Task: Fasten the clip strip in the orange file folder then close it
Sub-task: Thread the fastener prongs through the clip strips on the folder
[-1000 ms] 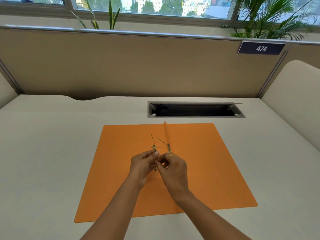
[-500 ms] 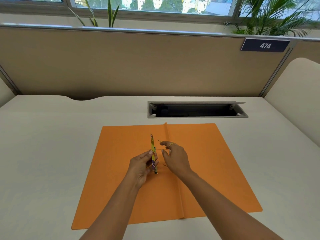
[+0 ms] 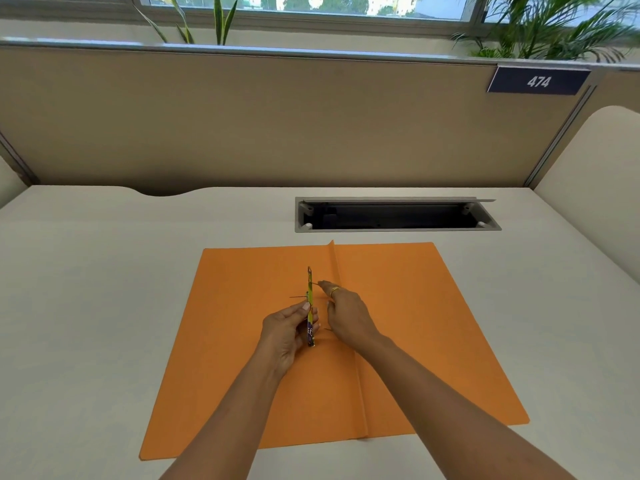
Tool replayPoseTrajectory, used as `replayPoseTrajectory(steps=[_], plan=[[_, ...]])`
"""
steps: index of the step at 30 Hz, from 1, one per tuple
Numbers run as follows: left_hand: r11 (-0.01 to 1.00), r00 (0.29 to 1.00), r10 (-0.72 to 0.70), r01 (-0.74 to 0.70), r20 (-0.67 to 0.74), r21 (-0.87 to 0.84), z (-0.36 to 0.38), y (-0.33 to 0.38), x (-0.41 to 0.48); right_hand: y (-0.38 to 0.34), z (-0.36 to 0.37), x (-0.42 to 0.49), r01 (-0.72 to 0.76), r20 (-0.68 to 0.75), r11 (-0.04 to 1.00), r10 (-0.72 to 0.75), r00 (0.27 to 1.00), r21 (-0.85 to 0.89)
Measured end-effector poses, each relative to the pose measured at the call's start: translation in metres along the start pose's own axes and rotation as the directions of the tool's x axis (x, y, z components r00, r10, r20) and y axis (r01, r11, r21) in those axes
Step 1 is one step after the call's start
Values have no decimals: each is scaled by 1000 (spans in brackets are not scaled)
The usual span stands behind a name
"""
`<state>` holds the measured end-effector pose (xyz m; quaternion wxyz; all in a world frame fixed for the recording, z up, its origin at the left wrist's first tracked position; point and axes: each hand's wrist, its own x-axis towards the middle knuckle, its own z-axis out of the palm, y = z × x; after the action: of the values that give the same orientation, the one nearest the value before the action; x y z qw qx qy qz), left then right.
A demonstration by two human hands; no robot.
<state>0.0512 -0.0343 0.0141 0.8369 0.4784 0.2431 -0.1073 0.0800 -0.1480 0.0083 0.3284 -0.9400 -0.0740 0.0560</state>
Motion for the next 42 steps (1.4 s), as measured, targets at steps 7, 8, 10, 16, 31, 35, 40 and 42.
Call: replayPoseTrajectory(steps=[7, 8, 10, 16, 31, 35, 40, 42], plan=[[998, 1000, -3, 4, -13, 61, -3, -4, -1, 3, 2, 0, 37, 0, 999, -37, 999, -18], [998, 1000, -4, 5, -15, 57, -3, -4, -1, 3, 2, -1, 39, -2, 999, -39, 999, -14], [999, 1000, -8, 8, -14, 53, -2, -4, 0, 3, 1, -1, 43, -16, 999, -43, 999, -3], [999, 1000, -17, 17, 7, 35, -3, -5, 2, 7, -3, -13, 83, -129, 990, -68, 989, 113], [998, 1000, -23, 23, -4, 51, -2, -6, 1, 29, 0, -48, 158, -160, 906, -102, 982, 393], [999, 1000, -19, 19, 5, 41, -3, -6, 1, 30, 1, -48, 170, -174, 907, -110, 979, 385], [999, 1000, -26, 26, 5, 46, -4, -7, 3, 29, 0, -46, 189, -198, 901, -118, 973, 391], [999, 1000, -26, 26, 6, 39, -4, -7, 4, 29, -1, -44, 194, -197, 900, -124, 973, 391]])
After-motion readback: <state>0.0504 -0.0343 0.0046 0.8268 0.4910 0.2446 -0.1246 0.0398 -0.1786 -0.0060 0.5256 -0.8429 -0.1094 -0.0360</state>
